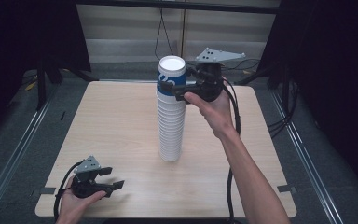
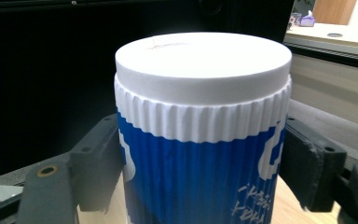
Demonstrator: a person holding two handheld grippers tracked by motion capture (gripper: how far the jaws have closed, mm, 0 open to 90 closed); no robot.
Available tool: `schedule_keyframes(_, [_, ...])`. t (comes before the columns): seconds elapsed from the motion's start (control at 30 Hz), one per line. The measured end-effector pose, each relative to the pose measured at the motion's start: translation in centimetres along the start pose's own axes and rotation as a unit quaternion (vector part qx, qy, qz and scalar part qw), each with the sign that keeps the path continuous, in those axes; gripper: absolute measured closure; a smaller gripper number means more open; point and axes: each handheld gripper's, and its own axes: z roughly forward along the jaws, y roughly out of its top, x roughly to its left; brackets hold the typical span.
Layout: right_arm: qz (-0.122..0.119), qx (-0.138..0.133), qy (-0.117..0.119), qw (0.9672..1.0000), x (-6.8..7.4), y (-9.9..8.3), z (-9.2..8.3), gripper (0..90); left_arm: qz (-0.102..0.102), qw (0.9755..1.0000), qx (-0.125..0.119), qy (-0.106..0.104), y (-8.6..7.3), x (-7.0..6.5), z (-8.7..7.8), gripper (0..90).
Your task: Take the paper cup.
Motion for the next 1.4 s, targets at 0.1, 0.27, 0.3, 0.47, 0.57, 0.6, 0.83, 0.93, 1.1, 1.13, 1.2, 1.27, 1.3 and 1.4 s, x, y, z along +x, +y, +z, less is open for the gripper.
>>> schedule_keyframes(0.1, [0.000, -0.001, 0.000, 1.0000, 0.0, 0.1, 0.0, 23.1, 0.001, 1.0000, 0.001, -0.001, 0.0, 0.1, 0.0, 24.8])
schedule_keyframes(0.27, [-0.001, -0.003, -0.001, 1.0000, 0.0, 0.4, -0.1, 23.3, 0.001, 1.0000, 0.001, -0.001, 0.0, 0.1, 0.0, 24.8])
schedule_keyframes(0.3, [-0.003, -0.003, -0.002, 1.0000, 0.0, 0.6, -0.1, 23.3, 0.001, 1.0000, 0.000, -0.001, 0.0, 0.0, 0.0, 24.8])
schedule_keyframes(0.47, [-0.002, -0.010, -0.001, 0.9999, 0.2, 1.1, -0.2, 23.4, 0.001, 1.0000, 0.000, 0.000, 0.0, 0.0, 0.0, 24.8])
schedule_keyframes(0.57, [-0.003, -0.012, -0.001, 0.9999, 0.2, 1.2, -0.2, 23.5, 0.001, 1.0000, -0.001, 0.001, 0.0, 0.1, -0.1, 24.7])
schedule_keyframes(0.6, [-0.003, -0.011, -0.002, 0.9999, 0.2, 1.2, -0.2, 23.5, 0.000, 1.0000, -0.002, 0.003, 0.0, 0.1, -0.1, 24.4])
schedule_keyframes(0.83, [-0.003, -0.017, -0.005, 0.9998, 0.2, 1.7, -0.3, 23.7, -0.002, 1.0000, -0.002, 0.006, 0.0, 0.2, -0.1, 22.8])
schedule_keyframes(0.93, [-0.004, -0.021, -0.006, 0.9998, 0.2, 2.0, -0.4, 23.8, -0.001, 1.0000, -0.001, 0.006, 0.0, 0.2, -0.1, 22.8])
schedule_keyframes(1.1, [-0.004, -0.026, -0.004, 0.9996, 0.2, 2.5, -0.5, 23.9, -0.002, 1.0000, -0.002, 0.006, 0.0, 0.2, -0.1, 22.8])
schedule_keyframes(1.13, [-0.005, -0.027, -0.004, 0.9996, 0.3, 2.5, -0.5, 23.9, -0.002, 1.0000, -0.003, 0.007, 0.0, 0.2, -0.2, 22.8])
schedule_keyframes(1.2, [-0.004, -0.028, -0.004, 0.9996, 0.3, 2.8, -0.5, 24.0, -0.003, 1.0000, -0.004, 0.006, 0.0, 0.2, -0.2, 22.8])
schedule_keyframes(1.27, [-0.004, -0.031, -0.005, 0.9995, 0.3, 3.0, -0.5, 24.0, -0.003, 1.0000, -0.004, 0.006, 0.0, 0.2, -0.2, 22.8])
schedule_keyframes(1.3, [-0.004, -0.031, -0.005, 0.9995, 0.3, 3.0, -0.5, 24.0, -0.003, 1.0000, -0.003, 0.006, 0.0, 0.2, -0.2, 22.8])
schedule_keyframes(1.4, [-0.005, -0.032, -0.005, 0.9995, 0.3, 3.2, -0.6, 24.0, -0.003, 1.0000, -0.003, 0.006, 0.0, 0.2, -0.2, 22.8])
